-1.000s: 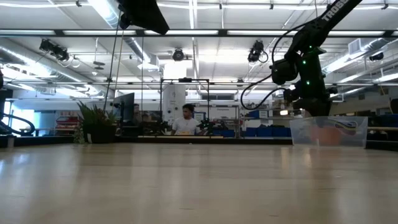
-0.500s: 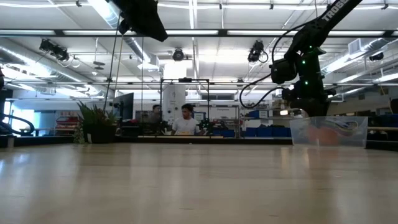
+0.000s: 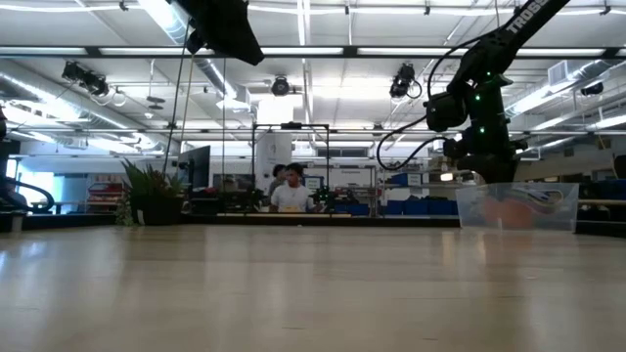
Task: Nest measuring cups in basket
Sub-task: Put the stacked measuring cups into the bin, then return to Home Position
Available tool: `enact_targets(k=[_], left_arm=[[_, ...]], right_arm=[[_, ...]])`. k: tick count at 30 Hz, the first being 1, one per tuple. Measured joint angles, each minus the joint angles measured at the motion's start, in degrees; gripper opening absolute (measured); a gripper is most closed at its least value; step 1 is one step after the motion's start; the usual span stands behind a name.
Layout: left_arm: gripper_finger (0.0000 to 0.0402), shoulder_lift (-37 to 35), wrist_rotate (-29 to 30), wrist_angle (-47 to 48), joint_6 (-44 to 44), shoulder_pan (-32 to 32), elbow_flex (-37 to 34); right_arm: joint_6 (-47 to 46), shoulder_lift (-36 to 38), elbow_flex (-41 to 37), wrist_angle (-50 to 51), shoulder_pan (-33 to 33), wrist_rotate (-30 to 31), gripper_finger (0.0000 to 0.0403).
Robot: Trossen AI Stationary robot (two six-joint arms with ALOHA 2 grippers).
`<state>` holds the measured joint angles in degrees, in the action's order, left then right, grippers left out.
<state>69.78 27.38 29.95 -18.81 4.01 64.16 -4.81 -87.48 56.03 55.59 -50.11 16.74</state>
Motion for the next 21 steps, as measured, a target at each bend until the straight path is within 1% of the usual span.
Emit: enact_targets(k=[6,16,21], left_arm=[[0.0087,0.0,0.0,0.0,0.0,0.0,0.0],[0.0087,0.0,0.0,0.0,0.0,0.0,0.0],[0.0087,0.0,0.0,0.0,0.0,0.0,0.0]], right_arm=[[-1.0,0.0,0.0,-0.1,0.0,1.0,0.0111],[0.8,0.0,0.0,0.0,0.2,1.7,0.0164],[1.6,0.0,0.0,0.2,0.3,2.6,0.0176]])
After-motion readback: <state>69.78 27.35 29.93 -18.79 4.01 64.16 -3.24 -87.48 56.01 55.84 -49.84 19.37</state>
